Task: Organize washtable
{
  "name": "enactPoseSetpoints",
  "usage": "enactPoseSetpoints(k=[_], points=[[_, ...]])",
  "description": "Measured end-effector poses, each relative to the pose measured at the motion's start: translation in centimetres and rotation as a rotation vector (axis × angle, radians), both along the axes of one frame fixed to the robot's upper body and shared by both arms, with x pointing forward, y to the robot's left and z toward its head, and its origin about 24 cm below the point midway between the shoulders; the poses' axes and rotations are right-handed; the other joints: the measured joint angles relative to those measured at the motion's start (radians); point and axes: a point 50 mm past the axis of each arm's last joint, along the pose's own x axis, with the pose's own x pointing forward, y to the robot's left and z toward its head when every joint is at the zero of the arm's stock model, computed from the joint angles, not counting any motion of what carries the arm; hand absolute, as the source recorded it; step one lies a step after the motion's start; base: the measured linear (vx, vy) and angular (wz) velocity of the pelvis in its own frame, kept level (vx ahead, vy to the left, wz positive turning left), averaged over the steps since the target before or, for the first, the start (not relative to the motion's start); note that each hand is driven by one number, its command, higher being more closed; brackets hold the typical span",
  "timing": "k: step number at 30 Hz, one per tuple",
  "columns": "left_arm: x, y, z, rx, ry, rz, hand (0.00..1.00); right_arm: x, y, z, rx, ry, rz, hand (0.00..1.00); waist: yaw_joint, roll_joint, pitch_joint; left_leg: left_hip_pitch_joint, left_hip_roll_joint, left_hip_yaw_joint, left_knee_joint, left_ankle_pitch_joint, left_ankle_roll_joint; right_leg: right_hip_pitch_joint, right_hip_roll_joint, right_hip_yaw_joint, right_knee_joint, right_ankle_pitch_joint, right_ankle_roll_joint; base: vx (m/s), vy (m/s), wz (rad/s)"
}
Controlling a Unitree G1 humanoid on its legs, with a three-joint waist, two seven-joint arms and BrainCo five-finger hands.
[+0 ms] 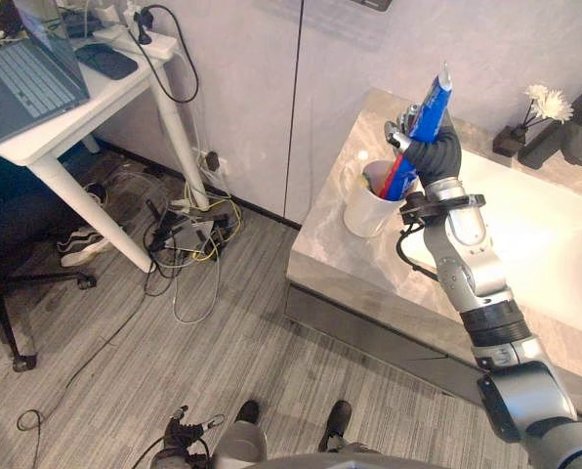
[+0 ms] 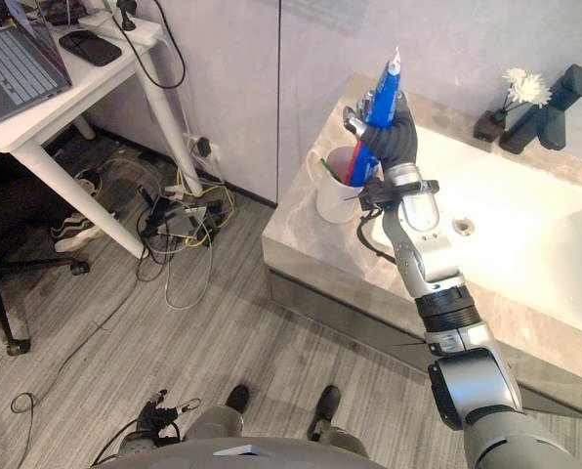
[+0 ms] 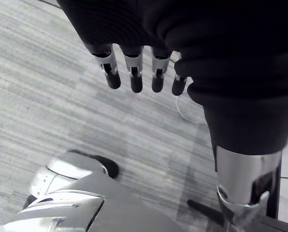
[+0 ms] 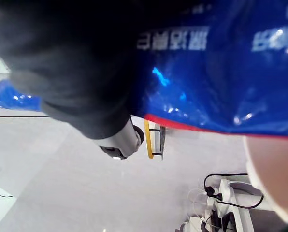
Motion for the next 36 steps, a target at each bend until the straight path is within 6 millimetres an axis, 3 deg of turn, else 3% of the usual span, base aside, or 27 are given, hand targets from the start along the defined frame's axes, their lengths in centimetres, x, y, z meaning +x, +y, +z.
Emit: enactPoseSetpoints(k=[11, 16, 26, 32, 36], points=[[0.0, 0.0, 0.0, 0.001, 0.0, 0.0, 0.0, -0.2, 0.1, -0.2, -0.017, 0.002, 0.023, 0.0, -0.001, -0.003, -0.001, 0.001, 0.001, 0.001, 0.0, 0.001, -0.002, 0.0, 0.0, 0.001, 0.0, 0.0, 0.0, 0.0, 0.0, 0.0], [0.0, 0.1, 0.0, 0.002, 0.001, 0.0, 0.0, -0.8, 0.4, 0.6, -0.01, -0.04, 0.045, 0.0, -0.002, -0.007, -0.004, 0.001, 0.001, 0.001, 0.002, 0.001, -0.002, 0.001, 0.0, 0.001, 0.0, 0.001, -0.001, 0.0, 0.0, 0.0], [-0.1, 0.4, 0.0, 0.006, 0.007, -0.003, 0.0, -2.0, 0.1, 0.0, -0.003, -0.048, 0.059, 0.0, -0.013, -0.022, -0.015, 0.008, 0.001, 0.002, 0.006, 0.001, -0.002, 0.009, 0.0, 0.003, 0.0, 0.002, -0.002, 0.0, 0.0, 0.0], [-0.3, 0.5, 0.0, 0.001, 0.016, -0.008, 0.0, -3.7, -0.8, 1.2, 0.028, -0.131, 0.042, 0.0, -0.026, -0.021, -0.016, 0.015, 0.001, 0.003, 0.005, 0.001, -0.003, 0.015, 0.0, 0.004, 0.0, 0.002, -0.002, 0.0, 0.0, 0.0], [-0.5, 0.4, -0.2, 0.001, 0.027, -0.01, 0.0, -4.6, -2.9, 1.8, 0.069, -0.185, -0.034, 0.0, -0.029, -0.02, -0.024, 0.021, 0.0, 0.007, 0.004, 0.001, -0.002, 0.018, 0.0, 0.008, 0.0, 0.002, -0.002, 0.0, 0.001, -0.01]])
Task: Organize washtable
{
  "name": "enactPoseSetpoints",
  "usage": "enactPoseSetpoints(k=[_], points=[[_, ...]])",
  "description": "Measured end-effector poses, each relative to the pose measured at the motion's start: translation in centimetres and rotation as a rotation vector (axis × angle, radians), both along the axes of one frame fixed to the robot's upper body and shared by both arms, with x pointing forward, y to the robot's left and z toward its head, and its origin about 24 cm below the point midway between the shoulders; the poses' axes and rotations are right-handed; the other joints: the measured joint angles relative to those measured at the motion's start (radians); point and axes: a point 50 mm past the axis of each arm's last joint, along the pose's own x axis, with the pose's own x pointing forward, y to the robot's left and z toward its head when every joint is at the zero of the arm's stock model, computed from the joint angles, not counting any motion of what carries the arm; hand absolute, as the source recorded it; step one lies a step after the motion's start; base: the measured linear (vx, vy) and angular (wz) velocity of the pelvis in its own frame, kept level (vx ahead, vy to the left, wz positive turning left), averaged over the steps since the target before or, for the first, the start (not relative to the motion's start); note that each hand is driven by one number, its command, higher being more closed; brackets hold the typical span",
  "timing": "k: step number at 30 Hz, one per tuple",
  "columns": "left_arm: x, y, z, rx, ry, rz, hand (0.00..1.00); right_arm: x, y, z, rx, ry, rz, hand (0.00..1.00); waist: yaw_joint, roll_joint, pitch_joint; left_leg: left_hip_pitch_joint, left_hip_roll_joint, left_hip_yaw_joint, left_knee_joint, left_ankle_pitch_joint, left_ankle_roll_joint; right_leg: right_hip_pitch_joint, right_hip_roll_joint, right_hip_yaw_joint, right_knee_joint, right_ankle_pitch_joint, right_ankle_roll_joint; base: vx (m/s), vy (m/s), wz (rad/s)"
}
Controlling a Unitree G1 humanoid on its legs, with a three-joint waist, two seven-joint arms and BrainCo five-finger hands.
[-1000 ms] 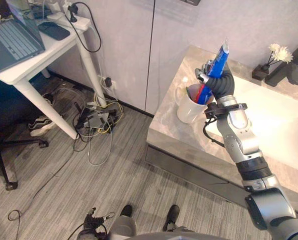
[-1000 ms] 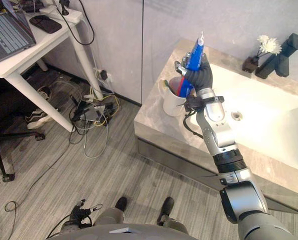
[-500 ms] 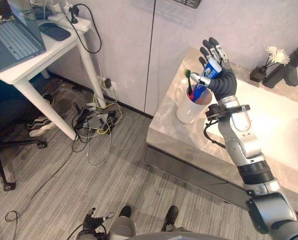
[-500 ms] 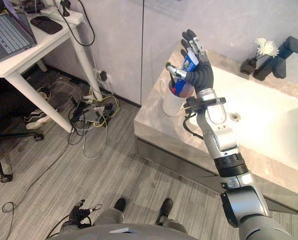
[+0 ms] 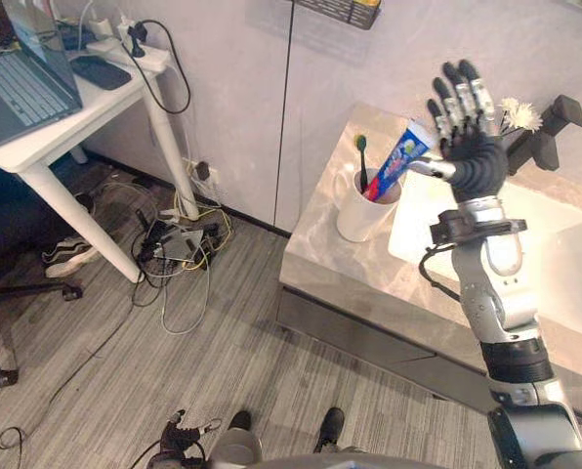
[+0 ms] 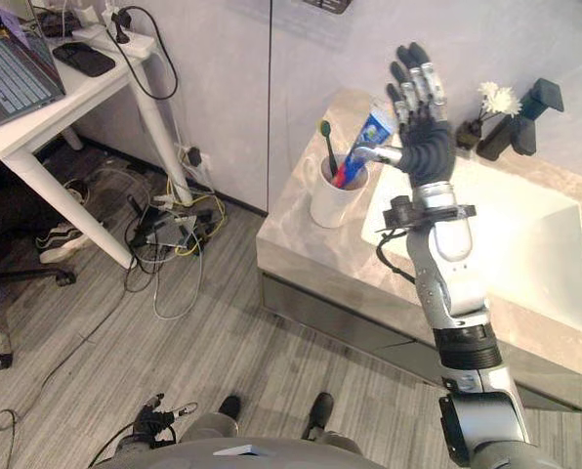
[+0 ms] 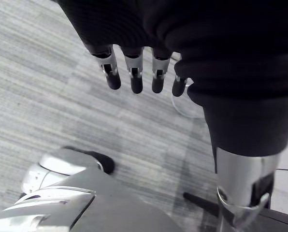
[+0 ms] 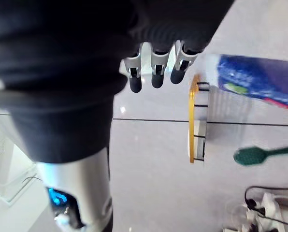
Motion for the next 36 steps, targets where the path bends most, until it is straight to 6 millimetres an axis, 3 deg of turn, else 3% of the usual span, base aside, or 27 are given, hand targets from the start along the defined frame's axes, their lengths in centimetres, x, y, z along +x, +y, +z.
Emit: enactPoseSetpoints(k=[6, 11, 18, 22, 25, 26, 30, 31, 32, 34, 36], points=[[-0.3, -0.3, -0.2, -0.008, 0.011, -0.007, 0.0, -1.5, -2.6, 1.6, 0.05, -0.109, -0.105, 0.0, -0.008, 0.018, -0.04, 0.006, 0.0, 0.011, -0.001, 0.0, 0.0, 0.0, 0.0, 0.012, 0.0, 0.0, 0.0, 0.0, 0.002, -0.05], [-0.6, -0.4, -0.4, -0.013, 0.029, -0.007, 0.0, -3.4, -4.4, 2.9, 0.094, -0.216, -0.186, 0.0, -0.034, 0.029, -0.055, 0.019, 0.001, 0.015, -0.009, -0.001, 0.0, 0.012, 0.001, 0.016, 0.0, 0.001, -0.001, -0.01, 0.001, -0.01], [-1.0, -0.7, -0.7, -0.01, 0.058, -0.035, 0.0, -6.7, -7.1, 1.2, 0.111, -0.212, -0.324, 0.0, -0.053, 0.053, -0.089, 0.035, 0.004, 0.037, -0.022, -0.002, 0.001, 0.012, 0.003, 0.034, 0.0, 0.001, -0.001, 0.0, 0.002, -0.08], [-1.5, -1.1, -1.0, -0.031, 0.077, -0.013, 0.0, -9.7, -8.7, -3.4, 0.255, -0.092, -0.476, 0.0, -0.067, 0.068, -0.1, 0.038, 0.004, 0.048, -0.028, -0.002, 0.002, 0.005, 0.003, 0.041, 0.0, 0.0, 0.0, 0.02, 0.003, -0.08], [-2.1, -1.1, -1.3, -0.032, 0.101, 0.01, 0.0, -12.1, -8.4, -9.2, 0.409, 0.136, -0.615, 0.0, -0.089, 0.079, -0.105, 0.04, 0.005, 0.067, -0.025, -0.002, 0.002, -0.006, 0.004, 0.055, 0.0, 0.001, 0.001, 0.02, 0.001, -0.17], [-2.2, -1.2, -1.3, -0.024, 0.109, 0.001, 0.0, -12.6, -8.3, -10.1, 0.416, 0.184, -0.65, 0.0, -0.092, 0.082, -0.106, 0.042, 0.005, 0.071, -0.025, -0.002, 0.003, -0.006, 0.004, 0.061, 0.0, 0.002, 0.001, 0.01, 0.004, -0.21], [-2.2, -1.3, -1.4, 0.01, 0.125, -0.043, 0.0, -15.2, -7.0, -15.7, 0.278, 0.531, -0.8, 0.0, -0.109, 0.093, -0.11, 0.053, 0.004, 0.096, -0.031, -0.008, 0.005, -0.007, 0.005, 0.085, 0.0, 0.005, 0.002, -0.01, 0.015, -0.19], [-2.2, -1.3, -1.4, 0.02, 0.124, -0.045, 0.0, -15.9, -6.2, -18.3, 0.248, 0.676, -0.808, 0.0, -0.109, 0.096, -0.106, 0.061, 0.005, 0.109, -0.031, -0.01, 0.006, -0.006, 0.007, 0.097, -0.001, 0.005, 0.002, -0.03, 0.007, -0.2], [-2.2, -1.3, -1.4, 0.022, 0.124, -0.046, 0.0, -16.1, -6.0, -18.8, 0.242, 0.705, -0.807, 0.0, -0.109, 0.095, -0.106, 0.064, 0.006, 0.112, -0.032, -0.01, 0.006, -0.005, 0.007, 0.098, -0.001, 0.005, 0.002, -0.03, 0.006, -0.28], [-2.0, -1.5, -1.4, 0.038, 0.119, -0.061, 0.0, -17.2, -4.0, -23.2, 0.149, 0.96, -0.762, 0.0, -0.106, 0.104, -0.094, 0.086, 0.009, 0.146, -0.034, -0.016, 0.009, -0.001, 0.013, 0.128, -0.001, 0.007, 0.006, -0.03, 0.011, -0.36], [-1.7, -1.6, -1.4, 0.048, 0.117, -0.068, 0.0, -18.3, -2.7, -25.3, 0.072, 1.092, -0.724, 0.0, -0.107, 0.109, -0.082, 0.094, 0.01, 0.169, -0.032, -0.025, 0.005, -0.001, 0.015, 0.146, -0.002, 0.006, 0.01, -0.03, 0.015, -0.32]])
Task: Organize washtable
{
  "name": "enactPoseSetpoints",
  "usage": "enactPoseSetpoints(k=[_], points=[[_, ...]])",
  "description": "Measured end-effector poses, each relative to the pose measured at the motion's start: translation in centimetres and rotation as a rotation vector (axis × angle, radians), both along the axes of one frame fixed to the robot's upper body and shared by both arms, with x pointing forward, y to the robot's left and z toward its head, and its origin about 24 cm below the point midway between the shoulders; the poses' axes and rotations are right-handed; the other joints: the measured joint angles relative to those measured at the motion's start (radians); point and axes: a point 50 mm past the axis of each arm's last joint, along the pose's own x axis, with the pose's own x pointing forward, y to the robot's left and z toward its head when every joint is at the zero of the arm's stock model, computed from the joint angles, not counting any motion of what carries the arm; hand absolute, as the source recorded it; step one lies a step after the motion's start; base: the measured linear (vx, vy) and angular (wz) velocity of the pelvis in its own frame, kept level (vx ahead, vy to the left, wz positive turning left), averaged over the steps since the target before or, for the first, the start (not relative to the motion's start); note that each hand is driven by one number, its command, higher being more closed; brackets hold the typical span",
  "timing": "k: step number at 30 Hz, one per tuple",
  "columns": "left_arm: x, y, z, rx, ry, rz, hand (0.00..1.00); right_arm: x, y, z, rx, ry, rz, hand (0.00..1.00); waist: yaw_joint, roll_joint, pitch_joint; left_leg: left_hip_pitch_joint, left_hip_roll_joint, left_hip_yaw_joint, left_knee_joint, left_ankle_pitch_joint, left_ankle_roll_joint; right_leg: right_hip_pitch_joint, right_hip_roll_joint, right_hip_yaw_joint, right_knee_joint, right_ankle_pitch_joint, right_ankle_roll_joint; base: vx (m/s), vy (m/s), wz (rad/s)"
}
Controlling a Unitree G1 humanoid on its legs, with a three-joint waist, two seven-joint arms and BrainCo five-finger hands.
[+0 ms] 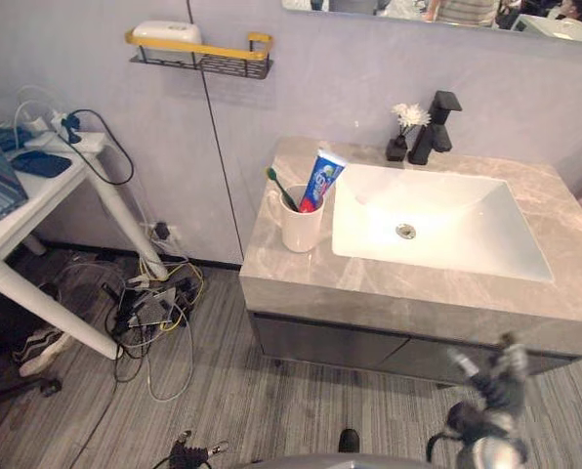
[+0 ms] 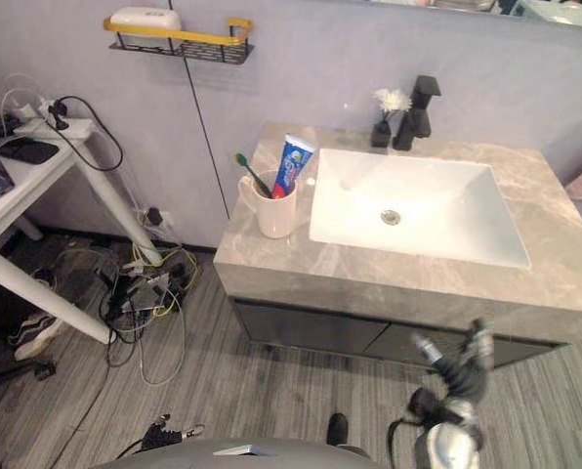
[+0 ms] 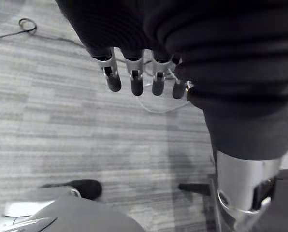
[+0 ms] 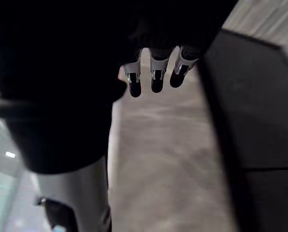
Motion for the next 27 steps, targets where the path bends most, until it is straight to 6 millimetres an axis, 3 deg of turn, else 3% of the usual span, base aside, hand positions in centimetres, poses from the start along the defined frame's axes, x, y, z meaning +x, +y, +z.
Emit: enactPoseSetpoints(k=[4, 6, 12, 17, 23, 25, 27], points=[[0.1, -0.1, -0.1, 0.018, 0.006, 0.003, 0.0, -2.3, 0.5, -3.5, -0.016, 0.225, 0.036, 0.0, -0.002, 0.009, 0.023, 0.018, 0.007, 0.058, 0.0, -0.018, 0.006, -0.006, 0.009, 0.032, -0.001, 0.0, -0.001, -0.01, 0.011, -0.38], [0.2, -0.1, -0.1, 0.024, 0.006, -0.007, 0.0, -4.6, 0.5, -6.2, 0.019, 0.379, 0.017, 0.0, -0.003, 0.011, 0.025, 0.027, 0.014, 0.078, 0.001, -0.021, 0.0, -0.007, 0.016, 0.043, 0.0, 0.001, -0.001, 0.05, -0.009, -0.27], [0.5, -0.2, -0.1, 0.022, -0.002, -0.011, 0.0, -9.5, -0.6, -12.1, 0.128, 0.767, -0.053, 0.0, -0.003, 0.018, 0.039, 0.046, 0.015, 0.065, 0.0, -0.024, 0.004, 0.012, 0.016, 0.029, -0.001, 0.002, -0.003, 0.08, 0.006, 0.03], [0.4, 0.3, -0.4, -0.068, -0.012, 0.143, 0.0, -11.5, -0.5, -13.6, 0.273, 0.885, -0.122, 0.0, -0.002, 0.023, 0.045, 0.053, 0.011, -0.01, 0.0, -0.023, 0.004, 0.058, 0.002, -0.047, -0.005, -0.02, 0.004, 0.05, 0.008, 0.44], [0.1, 0.7, -0.3, -0.229, -0.125, 0.556, 0.0, -10.5, -0.9, -13.7, 0.338, 0.831, -0.179, 0.0, -0.002, 0.023, 0.043, 0.063, 0.012, -0.05, -0.003, -0.021, 0.003, 0.087, -0.002, -0.089, -0.006, -0.033, 0.004, 0.02, -0.006, 0.22], [2.0, 1.6, 0.9, -0.28, -0.302, 0.733, 0.0, -10.0, -0.9, -13.7, 0.345, 0.816, -0.181, 0.0, -0.002, 0.019, 0.042, 0.057, 0.011, -0.066, -0.012, -0.01, 0.0, 0.087, -0.005, -0.107, -0.006, -0.033, 0.003, -0.03, -0.014, 0.24], [6.3, 3.9, 5.3, -0.287, -0.65, 0.806, 0.0, -9.8, -0.6, -13.7, 0.351, 0.809, -0.167, 0.0, 0.001, 0.011, 0.036, 0.049, 0.013, -0.088, -0.031, 0.006, -0.002, 0.084, -0.005, -0.128, -0.006, -0.035, 0.0, -0.05, -0.023, 0.29]])
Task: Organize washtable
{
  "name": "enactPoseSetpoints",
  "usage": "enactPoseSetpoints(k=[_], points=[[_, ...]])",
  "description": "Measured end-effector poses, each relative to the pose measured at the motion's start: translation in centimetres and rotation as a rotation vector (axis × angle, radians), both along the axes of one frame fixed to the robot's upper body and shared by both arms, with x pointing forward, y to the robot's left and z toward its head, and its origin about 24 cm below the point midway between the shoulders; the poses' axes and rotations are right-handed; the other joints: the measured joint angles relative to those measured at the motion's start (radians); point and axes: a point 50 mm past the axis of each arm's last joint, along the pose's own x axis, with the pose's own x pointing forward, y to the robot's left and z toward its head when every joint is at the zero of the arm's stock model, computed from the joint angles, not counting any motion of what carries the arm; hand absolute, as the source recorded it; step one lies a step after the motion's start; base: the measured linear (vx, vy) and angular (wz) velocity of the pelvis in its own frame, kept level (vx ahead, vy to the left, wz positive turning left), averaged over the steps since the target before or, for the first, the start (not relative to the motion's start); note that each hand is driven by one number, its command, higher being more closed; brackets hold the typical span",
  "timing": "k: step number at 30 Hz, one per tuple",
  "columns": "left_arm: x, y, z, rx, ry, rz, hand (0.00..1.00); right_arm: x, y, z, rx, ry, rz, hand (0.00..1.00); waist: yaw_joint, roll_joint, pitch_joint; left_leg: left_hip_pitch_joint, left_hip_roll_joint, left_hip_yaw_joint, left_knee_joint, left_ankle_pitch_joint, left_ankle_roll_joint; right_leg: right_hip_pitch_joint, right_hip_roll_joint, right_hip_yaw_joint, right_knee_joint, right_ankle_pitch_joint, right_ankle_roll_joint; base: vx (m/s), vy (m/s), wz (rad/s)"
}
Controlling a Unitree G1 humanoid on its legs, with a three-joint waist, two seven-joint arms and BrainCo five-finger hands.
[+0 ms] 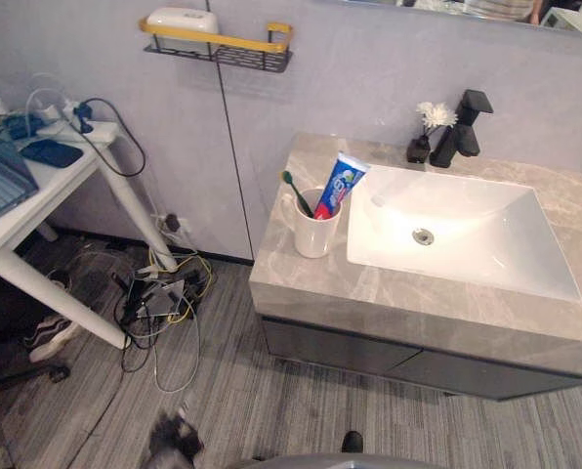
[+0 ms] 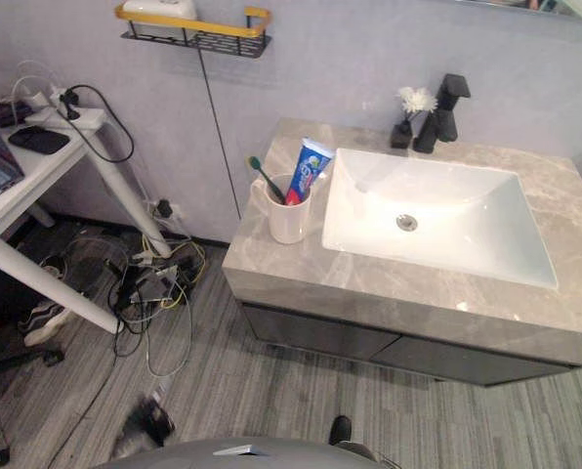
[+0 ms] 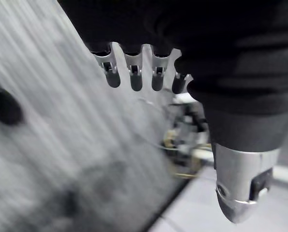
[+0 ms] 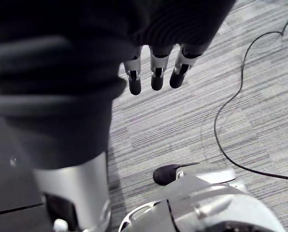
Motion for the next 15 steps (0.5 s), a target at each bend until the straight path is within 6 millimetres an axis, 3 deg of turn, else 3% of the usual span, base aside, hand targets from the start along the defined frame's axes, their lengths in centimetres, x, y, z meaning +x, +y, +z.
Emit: enactPoseSetpoints(k=[1, 3, 6, 7, 10, 15], points=[[0.9, 0.6, 1.3, 0.033, -0.072, 0.02, 0.0, 0.1, 0.0, 0.0, 0.001, -0.004, 0.001, 0.0, 0.0, 0.0, 0.0, -0.001, 0.0, -0.003, -0.005, 0.002, 0.0, 0.0, 0.0, -0.002, 0.0, 0.0, 0.0, -0.05, -0.018, 0.14], [3.3, 2.6, 6.7, 0.18, -0.315, 0.096, 0.0, 0.3, 0.1, 0.0, 0.002, -0.012, 0.012, 0.0, -0.001, 0.008, -0.001, -0.001, 0.0, -0.003, -0.007, 0.003, 0.0, 0.0, 0.003, -0.003, 0.0, 0.0, -0.001, -0.04, -0.016, 0.02], [4.6, 3.3, 11.8, 0.331, -0.495, 0.127, 0.0, 0.2, -0.1, 0.1, -0.002, -0.008, 0.026, 0.0, -0.001, 0.014, -0.011, -0.001, -0.001, -0.003, -0.005, 0.004, 0.0, 0.001, 0.004, -0.003, 0.001, 0.0, -0.001, 0.01, -0.001, 0.01], [5.1, 2.9, 14.2, 0.406, -0.572, 0.116, 0.0, 0.2, -0.2, 0.1, 0.003, -0.011, 0.041, 0.0, 0.0, 0.017, -0.015, -0.004, -0.001, -0.005, 0.001, 0.005, -0.001, -0.001, 0.002, -0.004, 0.005, 0.0, -0.001, 0.04, -0.002, 0.04], [6.1, 0.8, 18.8, 0.509, -0.748, 0.037, 0.0, 0.0, -0.1, 0.0, 0.012, -0.008, 0.047, 0.0, 0.002, 0.013, -0.027, -0.011, -0.002, -0.006, 0.009, 0.006, -0.003, 0.0, -0.001, -0.005, 0.007, 0.0, -0.001, 0.02, 0.003, 0.07], [7.4, -4.5, 23.7, 0.559, -1.014, -0.157, 0.0, -0.2, -0.1, 0.0, 0.025, -0.021, 0.021, 0.0, 0.0, 0.013, -0.041, -0.024, -0.006, -0.007, 0.019, 0.006, -0.004, -0.006, -0.004, -0.006, 0.007, 0.002, -0.001, -0.01, 0.004, 0.03]])
